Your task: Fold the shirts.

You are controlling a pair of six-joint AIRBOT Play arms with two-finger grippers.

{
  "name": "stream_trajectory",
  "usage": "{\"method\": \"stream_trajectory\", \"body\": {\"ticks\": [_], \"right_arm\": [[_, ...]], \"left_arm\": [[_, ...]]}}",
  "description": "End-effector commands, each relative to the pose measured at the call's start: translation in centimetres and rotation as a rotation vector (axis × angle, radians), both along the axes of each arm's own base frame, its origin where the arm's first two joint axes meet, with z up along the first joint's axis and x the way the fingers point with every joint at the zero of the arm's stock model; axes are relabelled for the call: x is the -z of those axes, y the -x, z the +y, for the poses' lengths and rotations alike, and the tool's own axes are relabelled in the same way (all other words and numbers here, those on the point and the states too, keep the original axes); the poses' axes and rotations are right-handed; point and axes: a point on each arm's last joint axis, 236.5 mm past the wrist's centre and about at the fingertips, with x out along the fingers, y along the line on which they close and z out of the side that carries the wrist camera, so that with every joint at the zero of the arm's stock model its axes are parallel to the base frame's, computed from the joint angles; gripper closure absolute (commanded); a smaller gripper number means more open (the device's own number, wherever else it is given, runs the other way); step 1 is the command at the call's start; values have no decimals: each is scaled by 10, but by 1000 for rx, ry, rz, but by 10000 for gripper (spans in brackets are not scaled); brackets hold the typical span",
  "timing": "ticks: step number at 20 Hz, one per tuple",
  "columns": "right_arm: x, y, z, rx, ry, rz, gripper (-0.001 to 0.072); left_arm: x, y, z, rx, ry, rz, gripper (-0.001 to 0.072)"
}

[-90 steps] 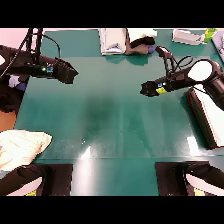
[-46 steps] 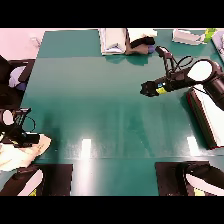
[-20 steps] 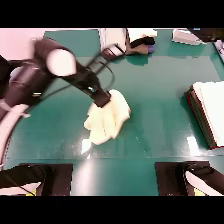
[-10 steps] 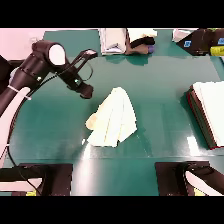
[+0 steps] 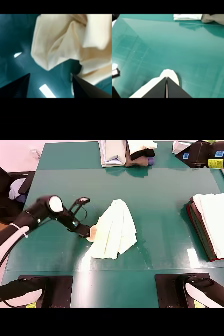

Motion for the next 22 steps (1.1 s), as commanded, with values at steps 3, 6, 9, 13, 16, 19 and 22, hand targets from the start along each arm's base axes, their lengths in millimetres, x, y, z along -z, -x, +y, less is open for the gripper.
{"method": "stream_trajectory", "body": {"ticks": [3,6,9,13,16,19,22], "right_arm": [[3,-2,0,1,1,6,689],[16,-4,2,-10,12,54,689],[52,-5,4,-39,46,182,689],[114,-12,8,-78,86,394,689],[164,-25,27,-122,109,517,689],[215,-42,69,-175,125,574,682],[269,-57,98,-152,105,646,157]], "left_arm": [[21,-17,-18,-76,74,-125,92],[21,-23,-16,-83,68,-146,595],[3,-42,9,-95,30,-160,681],[-59,-96,60,-198,23,-253,682],[-95,-123,79,-237,22,-340,681],[-103,-127,79,-238,26,-360,681],[-99,-119,79,-223,15,-328,681]]}}
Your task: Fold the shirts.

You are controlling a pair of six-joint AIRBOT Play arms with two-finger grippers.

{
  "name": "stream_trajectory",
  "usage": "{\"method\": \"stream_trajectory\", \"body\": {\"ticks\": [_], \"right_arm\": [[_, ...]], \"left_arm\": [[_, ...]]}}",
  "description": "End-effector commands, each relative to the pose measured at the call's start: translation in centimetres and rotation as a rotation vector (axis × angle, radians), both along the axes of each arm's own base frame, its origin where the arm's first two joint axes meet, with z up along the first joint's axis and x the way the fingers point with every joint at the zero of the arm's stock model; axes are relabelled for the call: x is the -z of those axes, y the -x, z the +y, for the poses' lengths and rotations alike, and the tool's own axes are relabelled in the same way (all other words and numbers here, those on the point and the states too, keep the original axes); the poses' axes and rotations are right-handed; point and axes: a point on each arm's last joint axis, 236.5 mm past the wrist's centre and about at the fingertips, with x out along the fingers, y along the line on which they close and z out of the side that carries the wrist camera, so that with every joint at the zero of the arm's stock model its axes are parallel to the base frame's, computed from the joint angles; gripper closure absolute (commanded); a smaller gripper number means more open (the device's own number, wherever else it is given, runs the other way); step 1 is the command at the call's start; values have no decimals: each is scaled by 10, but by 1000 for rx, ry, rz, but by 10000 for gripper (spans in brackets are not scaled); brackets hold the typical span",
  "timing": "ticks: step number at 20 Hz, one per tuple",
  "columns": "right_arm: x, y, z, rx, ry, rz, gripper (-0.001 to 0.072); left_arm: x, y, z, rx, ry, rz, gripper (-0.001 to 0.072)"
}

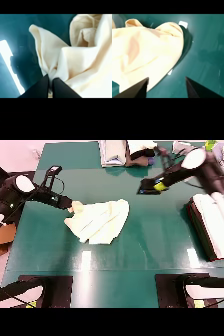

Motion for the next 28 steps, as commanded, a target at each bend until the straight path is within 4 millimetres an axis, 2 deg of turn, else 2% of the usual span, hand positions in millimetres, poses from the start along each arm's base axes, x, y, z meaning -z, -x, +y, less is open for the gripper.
{"method": "stream_trajectory", "body": {"ticks": [1,4,7,8,9,10,11,13,14,15,16,17,19,20,22,23,25,26,28], "right_arm": [[68,-13,31,33,5,108,155],[117,-10,37,45,14,221,158],[143,-15,46,64,-7,254,163],[149,-15,48,63,-3,256,239],[153,-17,49,66,-3,249,369],[153,-20,52,63,-5,232,516],[150,-24,53,58,-7,209,694],[128,-32,52,64,-23,147,690],[105,-39,46,53,-17,87,690],[75,-47,37,39,-1,15,690],[33,-52,25,28,17,-70,690],[-11,-54,14,27,27,-155,690],[-110,-44,-9,40,24,-338,690],[-159,-31,-18,47,7,-429,691],[-237,4,-29,53,-32,-578,691],[-269,24,-34,50,-46,-640,691],[-317,60,-41,44,-76,-745,691],[-336,76,-45,47,-91,-794,691],[-356,102,-52,57,-112,-856,691]], "left_arm": [[-3,5,4,9,-10,24,681],[-2,8,3,13,-10,36,681],[-2,8,3,12,-10,34,681],[-2,8,3,12,-10,34,681],[-2,8,3,13,-10,34,681],[-2,8,3,13,-10,34,681],[-2,8,3,12,-10,34,681],[-5,6,4,14,-12,27,681],[-14,3,5,14,-20,2,682],[-35,-3,7,14,-26,-52,682],[-60,-9,8,14,-24,-115,682],[-96,-12,7,13,-13,-199,682],[-178,-8,7,11,15,-391,682],[-221,2,7,10,32,-492,682],[-293,29,9,9,59,-665,681],[-325,48,10,10,75,-746,682],[-369,81,14,11,94,-865,682],[-383,93,15,11,99,-903,682],[-400,105,16,12,108,-949,682]]}}
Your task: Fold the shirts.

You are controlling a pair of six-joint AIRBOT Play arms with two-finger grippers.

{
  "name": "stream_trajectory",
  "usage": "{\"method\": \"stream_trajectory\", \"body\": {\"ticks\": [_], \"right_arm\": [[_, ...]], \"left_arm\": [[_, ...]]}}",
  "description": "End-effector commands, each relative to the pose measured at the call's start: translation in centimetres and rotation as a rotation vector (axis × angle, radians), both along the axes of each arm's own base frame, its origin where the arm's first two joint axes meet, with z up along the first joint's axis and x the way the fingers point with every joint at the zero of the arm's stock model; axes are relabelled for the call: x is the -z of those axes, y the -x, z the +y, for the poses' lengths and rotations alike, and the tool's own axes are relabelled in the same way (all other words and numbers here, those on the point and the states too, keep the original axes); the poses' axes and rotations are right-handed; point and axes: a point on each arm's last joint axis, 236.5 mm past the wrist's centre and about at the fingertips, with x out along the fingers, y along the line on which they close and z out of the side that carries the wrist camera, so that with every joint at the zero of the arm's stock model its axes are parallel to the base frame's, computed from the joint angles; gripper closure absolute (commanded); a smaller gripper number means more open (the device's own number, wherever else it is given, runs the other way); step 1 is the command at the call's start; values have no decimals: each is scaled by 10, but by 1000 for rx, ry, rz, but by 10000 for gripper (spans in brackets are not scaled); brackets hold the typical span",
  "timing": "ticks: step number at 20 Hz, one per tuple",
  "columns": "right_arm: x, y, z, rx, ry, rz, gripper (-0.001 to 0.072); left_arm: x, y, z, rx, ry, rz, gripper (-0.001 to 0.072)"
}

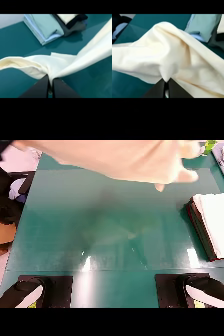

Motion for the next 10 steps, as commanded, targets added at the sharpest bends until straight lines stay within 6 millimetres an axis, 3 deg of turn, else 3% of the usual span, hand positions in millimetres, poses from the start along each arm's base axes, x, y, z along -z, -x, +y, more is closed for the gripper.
{"method": "stream_trajectory", "body": {"ticks": [1,3,6,8,10], "right_arm": [[-49,56,-18,9,-30,-135,691],[-41,68,-22,21,-51,-115,692],[9,64,-20,49,-70,35,692],[64,55,-17,72,-63,186,692],[129,47,-15,97,-40,346,692]], "left_arm": [[-46,34,4,1,21,-126,682],[-40,26,3,0,19,-110,682],[1,-7,-2,10,-10,25,682],[57,-34,-7,23,-44,196,682],[131,-60,-11,33,-75,395,682]]}}
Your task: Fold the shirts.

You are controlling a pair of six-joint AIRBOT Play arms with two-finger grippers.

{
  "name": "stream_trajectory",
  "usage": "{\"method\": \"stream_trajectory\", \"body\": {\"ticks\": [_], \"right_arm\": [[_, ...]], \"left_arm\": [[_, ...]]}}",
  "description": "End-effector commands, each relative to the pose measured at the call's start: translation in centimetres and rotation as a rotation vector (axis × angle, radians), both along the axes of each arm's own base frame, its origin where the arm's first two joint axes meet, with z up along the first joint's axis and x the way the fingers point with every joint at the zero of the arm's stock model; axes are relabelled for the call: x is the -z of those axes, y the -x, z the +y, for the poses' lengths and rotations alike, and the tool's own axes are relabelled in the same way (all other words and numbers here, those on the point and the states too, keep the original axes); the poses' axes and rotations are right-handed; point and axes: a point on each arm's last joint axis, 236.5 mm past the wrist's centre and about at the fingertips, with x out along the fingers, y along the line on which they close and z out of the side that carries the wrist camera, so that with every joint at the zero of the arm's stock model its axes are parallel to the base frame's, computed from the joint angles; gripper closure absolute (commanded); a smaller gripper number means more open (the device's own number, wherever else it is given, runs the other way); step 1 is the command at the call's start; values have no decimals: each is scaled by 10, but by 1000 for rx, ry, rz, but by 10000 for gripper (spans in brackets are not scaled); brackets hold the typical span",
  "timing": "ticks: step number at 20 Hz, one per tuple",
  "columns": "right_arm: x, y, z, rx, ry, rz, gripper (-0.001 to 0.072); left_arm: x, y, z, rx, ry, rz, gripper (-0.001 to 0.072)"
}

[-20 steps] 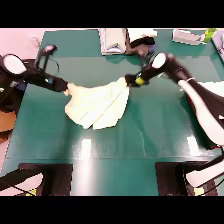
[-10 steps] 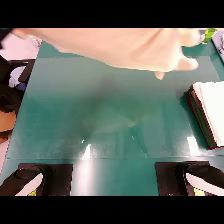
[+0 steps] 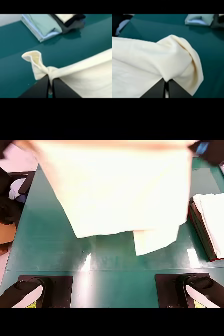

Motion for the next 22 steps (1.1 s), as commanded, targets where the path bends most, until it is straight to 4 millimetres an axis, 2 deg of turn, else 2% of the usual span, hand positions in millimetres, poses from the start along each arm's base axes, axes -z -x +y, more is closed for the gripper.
{"method": "stream_trajectory", "body": {"ticks": [1,3,5,6,8,11,14,15,16,17,20,22], "right_arm": [[100,-5,4,38,11,257,692],[158,-10,19,18,42,373,692],[199,-22,42,-7,57,416,691],[216,-31,53,-14,56,421,691],[238,-51,71,-11,48,420,691],[254,-83,82,5,48,416,690],[256,-110,82,26,43,418,682],[251,-119,80,35,35,408,522],[243,-125,77,42,29,394,290],[232,-129,71,50,26,383,249],[199,-130,48,65,26,333,250],[184,-126,28,96,16,310,251]], "left_arm": [[112,-33,-5,15,-51,307,682],[186,-50,-7,7,-66,469,682],[247,-71,-7,-16,-69,563,681],[269,-82,-7,-29,-72,588,681],[297,-104,-7,-48,-71,590,681],[306,-130,-5,-75,-66,518,681],[299,-132,-3,-75,-78,509,679],[297,-126,-1,-69,-97,535,668],[294,-118,2,-60,-122,572,394],[292,-106,6,-80,-129,638,188],[296,-62,11,-96,-135,804,192],[310,-34,2,-93,-84,875,192]]}}
